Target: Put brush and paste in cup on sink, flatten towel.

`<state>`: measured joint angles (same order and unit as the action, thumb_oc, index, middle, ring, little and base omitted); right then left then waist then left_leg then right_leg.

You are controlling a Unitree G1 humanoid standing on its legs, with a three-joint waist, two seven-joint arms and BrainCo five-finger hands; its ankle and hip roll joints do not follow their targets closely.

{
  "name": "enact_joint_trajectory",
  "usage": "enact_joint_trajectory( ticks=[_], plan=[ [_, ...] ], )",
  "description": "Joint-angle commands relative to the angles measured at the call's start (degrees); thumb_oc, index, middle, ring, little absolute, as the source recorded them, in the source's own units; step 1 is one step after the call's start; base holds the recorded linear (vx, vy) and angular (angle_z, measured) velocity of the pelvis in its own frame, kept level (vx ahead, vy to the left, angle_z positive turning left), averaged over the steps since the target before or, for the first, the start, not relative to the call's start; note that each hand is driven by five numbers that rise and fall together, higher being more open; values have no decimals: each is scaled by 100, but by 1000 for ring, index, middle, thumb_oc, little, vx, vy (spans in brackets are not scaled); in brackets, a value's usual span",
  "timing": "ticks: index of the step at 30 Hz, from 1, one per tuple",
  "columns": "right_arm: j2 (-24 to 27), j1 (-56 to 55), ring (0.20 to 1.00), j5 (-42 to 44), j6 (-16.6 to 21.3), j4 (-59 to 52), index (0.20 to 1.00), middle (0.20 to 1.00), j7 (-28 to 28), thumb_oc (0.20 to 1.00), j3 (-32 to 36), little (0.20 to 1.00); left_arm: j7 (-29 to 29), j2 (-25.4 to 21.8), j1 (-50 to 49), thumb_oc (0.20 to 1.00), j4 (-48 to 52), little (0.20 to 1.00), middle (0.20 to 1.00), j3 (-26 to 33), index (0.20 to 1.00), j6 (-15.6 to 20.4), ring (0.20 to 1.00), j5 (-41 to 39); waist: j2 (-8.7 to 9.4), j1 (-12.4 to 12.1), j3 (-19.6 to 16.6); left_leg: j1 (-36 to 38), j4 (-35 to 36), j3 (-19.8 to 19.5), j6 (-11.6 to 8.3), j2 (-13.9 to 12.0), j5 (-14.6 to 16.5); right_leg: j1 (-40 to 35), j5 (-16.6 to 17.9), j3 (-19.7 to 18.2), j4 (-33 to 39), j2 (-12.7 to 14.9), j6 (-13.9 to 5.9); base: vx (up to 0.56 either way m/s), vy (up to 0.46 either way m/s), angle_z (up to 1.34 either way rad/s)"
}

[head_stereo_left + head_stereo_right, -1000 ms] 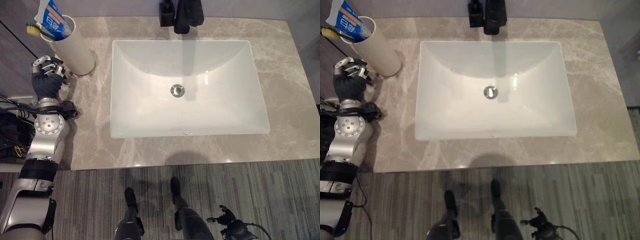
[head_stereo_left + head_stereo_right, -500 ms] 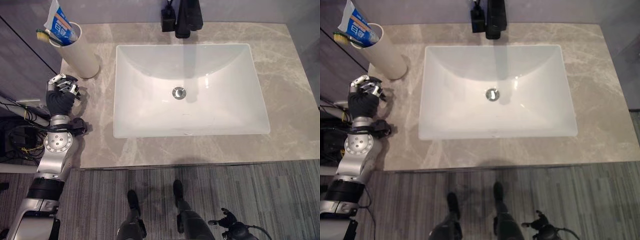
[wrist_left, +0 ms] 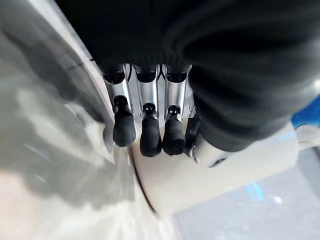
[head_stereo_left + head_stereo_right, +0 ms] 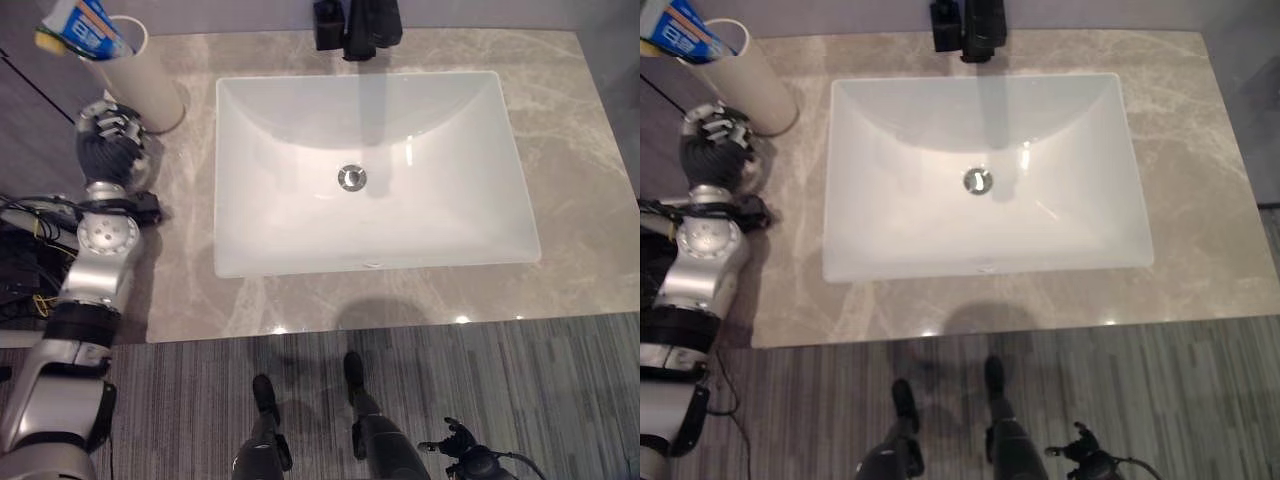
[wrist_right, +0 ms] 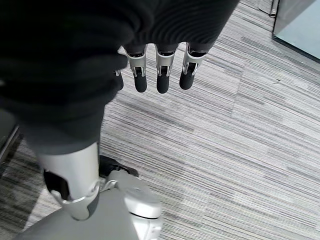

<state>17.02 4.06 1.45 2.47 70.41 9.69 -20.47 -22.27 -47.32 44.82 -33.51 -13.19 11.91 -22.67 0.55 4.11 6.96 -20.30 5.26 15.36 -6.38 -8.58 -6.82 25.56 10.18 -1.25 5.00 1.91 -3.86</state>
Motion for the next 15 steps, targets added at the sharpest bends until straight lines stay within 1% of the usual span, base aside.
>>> enact_joint_trajectory(
  ticks=[1, 3, 4, 6, 8, 13, 15],
  plan=[
    [149, -104, 1000, 165, -1, -123, 1000, 1000, 9, 1000, -151, 1000, -182, -509, 809, 200, -554, 200, 200, -146, 200, 82, 200, 144, 158, 72, 216, 170, -26, -54, -57, 129, 134, -62, 49, -9, 0, 53, -285, 0, 0, 0],
    [147, -89, 1000, 201, 20, -136, 1000, 1000, 16, 1000, -162, 1000, -195, -557, 992, 200, -730, 200, 200, -256, 200, 82, 200, 104, 159, 81, 220, 159, -26, -53, -58, 131, 134, -49, 56, -5, 0, 60, -292, 0, 0, 0],
    [141, -71, 1000, 241, 41, -171, 1000, 1000, 21, 1000, -194, 1000, -162, -617, 1239, 200, -1010, 200, 200, -455, 200, 68, 200, 58, 155, 108, 213, 142, -26, -33, -61, 133, 132, -26, 70, -22, 0, 63, -303, 0, 0, 0],
    [141, -57, 1000, 258, 56, -196, 1000, 1000, 21, 1000, -217, 1000, -166, -642, 1331, 200, -1094, 200, 200, -515, 200, 58, 200, 64, 154, 121, 208, 136, -26, -26, -61, 137, 132, -17, 81, -34, 0, 64, -308, 0, 0, 0],
    [122, -33, 1000, 312, 92, -250, 1000, 1000, 25, 1000, -274, 1000, -168, -630, 1618, 200, -1350, 200, 200, -707, 200, 61, 200, -18, 164, 152, 204, 107, -26, -21, -62, 153, 134, 20, 97, -54, 0, 66, -315, 0, 0, 0],
    [63, -39, 1000, 361, 125, -322, 1000, 1000, 26, 1000, -339, 1000, -188, -578, 1634, 200, -1359, 200, 200, -759, 200, 84, 200, -23, 183, 186, 219, 76, -26, -8, -63, 161, 147, 64, 122, -89, 0, 62, -327, 0, 0, 0],
    [59, -53, 1000, 344, 131, -316, 1000, 1000, 21, 1000, -357, 1000, -169, -542, 1564, 200, -1201, 200, 200, -783, 200, 87, 200, 33, 188, 187, 217, 93, -26, 14, -62, 158, 157, 68, 128, -113, 0, 63, -324, 15, 8, -4]
  ],
)
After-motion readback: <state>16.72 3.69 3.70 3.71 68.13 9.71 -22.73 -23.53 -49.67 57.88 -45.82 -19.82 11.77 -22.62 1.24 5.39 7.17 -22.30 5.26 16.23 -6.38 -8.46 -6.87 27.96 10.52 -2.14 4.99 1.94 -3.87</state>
